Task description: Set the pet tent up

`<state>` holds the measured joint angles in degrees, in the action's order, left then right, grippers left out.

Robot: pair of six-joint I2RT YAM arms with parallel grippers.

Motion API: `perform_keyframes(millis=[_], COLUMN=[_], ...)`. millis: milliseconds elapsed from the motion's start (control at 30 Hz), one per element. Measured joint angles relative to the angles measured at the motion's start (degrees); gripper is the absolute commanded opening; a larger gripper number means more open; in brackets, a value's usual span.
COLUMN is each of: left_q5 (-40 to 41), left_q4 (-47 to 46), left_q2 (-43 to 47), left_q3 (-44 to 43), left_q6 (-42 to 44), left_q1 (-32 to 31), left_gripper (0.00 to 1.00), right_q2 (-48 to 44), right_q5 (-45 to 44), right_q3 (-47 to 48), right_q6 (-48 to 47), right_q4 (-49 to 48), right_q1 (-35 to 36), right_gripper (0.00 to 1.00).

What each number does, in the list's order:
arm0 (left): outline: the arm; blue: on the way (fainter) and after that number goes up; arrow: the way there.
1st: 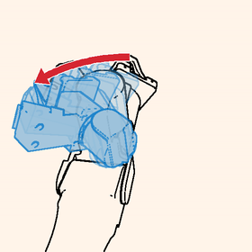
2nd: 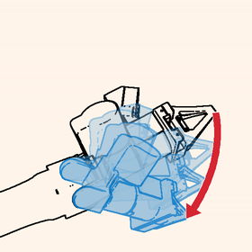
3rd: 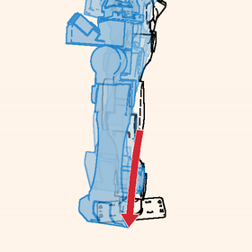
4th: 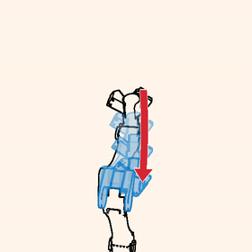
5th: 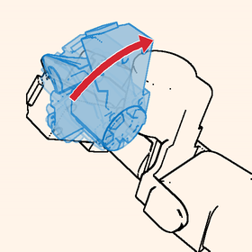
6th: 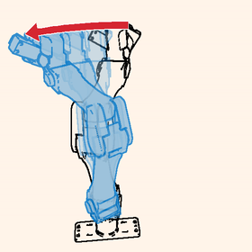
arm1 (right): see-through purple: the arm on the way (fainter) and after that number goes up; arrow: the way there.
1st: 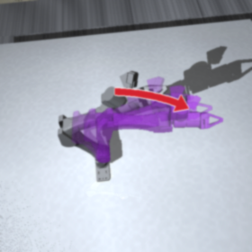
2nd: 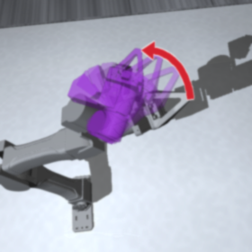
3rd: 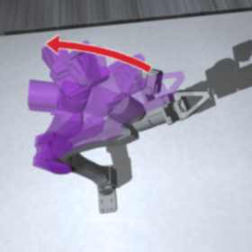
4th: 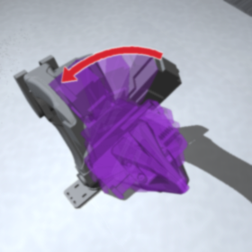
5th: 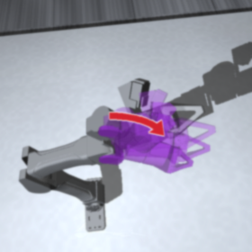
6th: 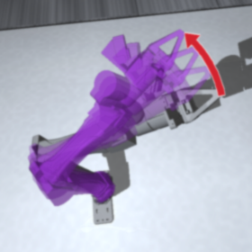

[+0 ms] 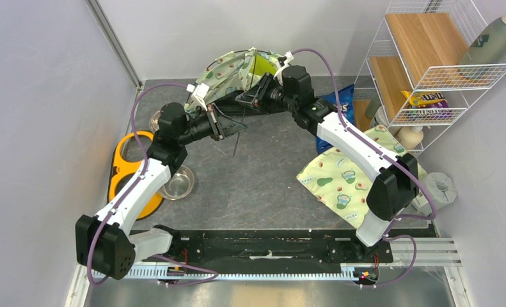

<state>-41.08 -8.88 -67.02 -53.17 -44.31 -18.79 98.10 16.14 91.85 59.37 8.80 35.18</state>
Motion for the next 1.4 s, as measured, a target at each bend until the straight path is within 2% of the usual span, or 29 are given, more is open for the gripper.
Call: perform_keyframes(millis=[67,200,267,333,400,433,467,567,633,733,1133,1300,1367,1400], left_q5=[0.37,1.09,1.95,2.38,2.67,2.86,3.04,2.91,2.91,2.38,-1.64,-4.68,-5.9,-6.34], left_q4=[0.09,0.04,-0.17,-0.22,-0.22,-0.26,-0.24,-0.59,-0.63,-0.15,7.56,8.92,10.58,11.58], left_q2=[-0.68,-1.86,-2.03,-2.05,-2.29,-2.47,-2.75,-3.43,-3.56,-3.67,-2.51,-1.42,-0.87,-0.63], left_q3=[-0.28,-0.68,-0.87,-1.07,-1.4,-1.53,-1.64,-1.84,-2.01,-2.12,-1.27,1.01,1.77,2.01], left_q6=[0.0,0.02,0.0,0.0,0.0,0.0,0.0,-0.02,0.0,0.66,11.96,13.6,14.51,15.1], left_q1=[-0.07,-0.24,-0.24,-0.26,-0.31,-0.33,-0.33,-0.48,-0.59,-0.57,0.15,0.39,0.5,0.55], left_gripper=[0.02,0.02,0.02,0.02,0.02,0.02,0.02,0.03,0.17,0.23,0.25,0.36,0.37,0.33], right_q2=[-0.17,-0.79,-1.18,-1.66,-2.34,-2.78,-3.13,-3.96,-4.04,-4.04,-2.67,-2.58,-2.58,-2.58], right_q5=[0.35,0.79,0.92,0.92,0.85,0.7,0.59,-1.42,-2.67,-4.11,-5.07,-5.31,-5.73,-5.95], right_q3=[-0.59,-1.79,-2.51,-3.15,-3.82,-4.17,-4.35,-4.55,-4.55,-4.39,-1.95,-1.73,-1.53,-1.38], right_q6=[-0.59,-1.97,-3.06,-3.85,-4.76,-5.16,-5.75,-6.49,-6.47,-6.34,-7.61,-8.33,-8.55,-8.66], right_q4=[-0.61,-0.76,-0.5,-0.28,-0.15,-0.26,-0.26,0.2,0.33,1.6,10.27,11.52,11.58,11.58], right_q1=[0.0,0.07,0.28,0.61,1.14,1.46,1.77,2.6,2.78,2.99,5.11,5.18,5.18,5.18], right_gripper=[0.24,0.38,0.4,0.36,0.18,0.04,0.0,0.0,0.0,0.0,0.0,0.0,0.0,0.0])
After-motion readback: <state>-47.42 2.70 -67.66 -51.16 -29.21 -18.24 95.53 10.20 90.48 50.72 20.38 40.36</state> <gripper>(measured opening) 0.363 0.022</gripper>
